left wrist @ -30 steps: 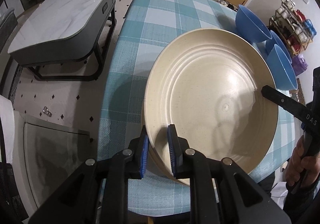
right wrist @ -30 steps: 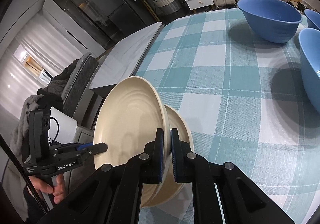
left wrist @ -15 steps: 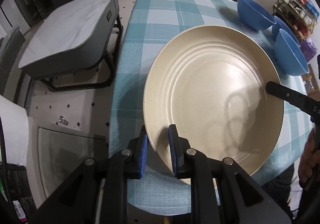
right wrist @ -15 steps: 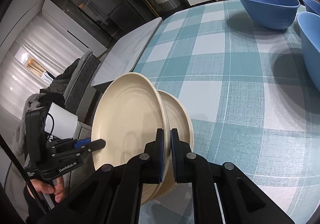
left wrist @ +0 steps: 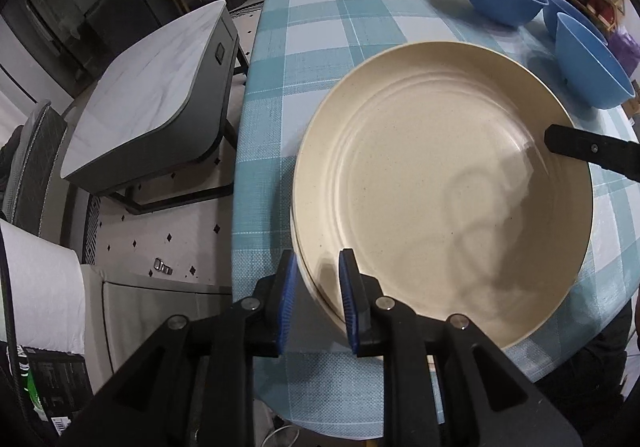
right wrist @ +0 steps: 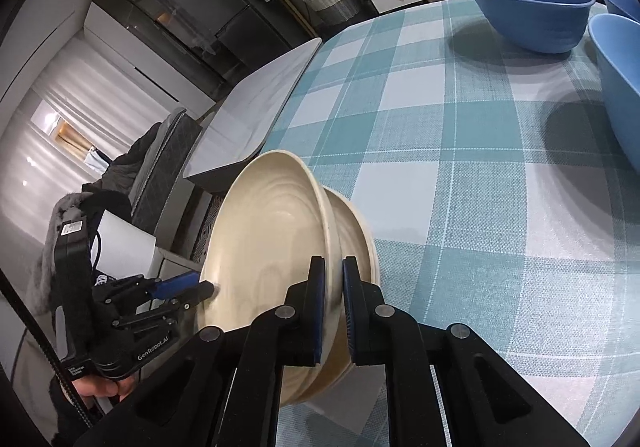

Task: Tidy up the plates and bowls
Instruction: 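Lower the cream plate flat onto the other cream plate with both grippers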

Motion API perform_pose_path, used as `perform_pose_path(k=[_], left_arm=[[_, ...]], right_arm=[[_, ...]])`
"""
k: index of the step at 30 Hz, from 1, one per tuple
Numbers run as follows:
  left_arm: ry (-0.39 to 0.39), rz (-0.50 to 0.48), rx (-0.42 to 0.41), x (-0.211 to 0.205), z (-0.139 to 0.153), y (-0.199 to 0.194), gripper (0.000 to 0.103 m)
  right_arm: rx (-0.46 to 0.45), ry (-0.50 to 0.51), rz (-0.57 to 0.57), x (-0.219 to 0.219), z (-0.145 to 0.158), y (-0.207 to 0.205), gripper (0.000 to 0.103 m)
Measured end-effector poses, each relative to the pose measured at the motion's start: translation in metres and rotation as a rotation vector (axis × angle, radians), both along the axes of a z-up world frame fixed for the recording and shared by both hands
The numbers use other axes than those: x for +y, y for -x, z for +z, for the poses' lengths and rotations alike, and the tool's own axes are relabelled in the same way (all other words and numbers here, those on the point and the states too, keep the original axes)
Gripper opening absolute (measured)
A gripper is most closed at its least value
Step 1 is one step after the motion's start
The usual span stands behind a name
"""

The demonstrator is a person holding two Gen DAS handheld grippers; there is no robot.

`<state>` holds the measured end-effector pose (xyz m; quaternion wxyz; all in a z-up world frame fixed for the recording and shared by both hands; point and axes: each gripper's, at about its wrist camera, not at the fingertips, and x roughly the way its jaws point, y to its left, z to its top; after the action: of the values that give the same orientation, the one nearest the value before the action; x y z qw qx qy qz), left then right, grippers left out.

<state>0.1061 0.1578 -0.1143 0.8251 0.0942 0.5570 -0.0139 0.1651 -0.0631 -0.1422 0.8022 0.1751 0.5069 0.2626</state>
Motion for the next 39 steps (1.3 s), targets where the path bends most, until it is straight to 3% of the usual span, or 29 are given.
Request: perform_pose_path(k=[11, 18, 22, 28, 39], left_arm=[[0.101, 0.043, -0.018, 0.014, 0.002, 0.003, 0.020], [0.138, 0.064, -0.033, 0.020, 0.005, 0.002, 0.020], [0.149, 0.073, -0.040, 0.024, 0.006, 0.002, 0.020], [0.170, 0.080, -0.037, 0.027, 0.006, 0.000, 0.020], [0.185, 0.077, -0.049, 0.027, 0.009, 0.002, 0.020]], right_arm=[[-0.023, 0.061, 0.058, 0.007, 0.005, 0.007, 0.011], [0.003, 0.124, 0.093, 0.015, -0.009, 0.010, 0.012], [0.001, 0.160, 0.118, 0.018, -0.012, 0.010, 0.012], [0.042, 0.135, 0.136, 0.015, -0.013, 0.007, 0.013], [0.016, 0.220, 0.194, 0.023, -0.004, 0.009, 0.013]])
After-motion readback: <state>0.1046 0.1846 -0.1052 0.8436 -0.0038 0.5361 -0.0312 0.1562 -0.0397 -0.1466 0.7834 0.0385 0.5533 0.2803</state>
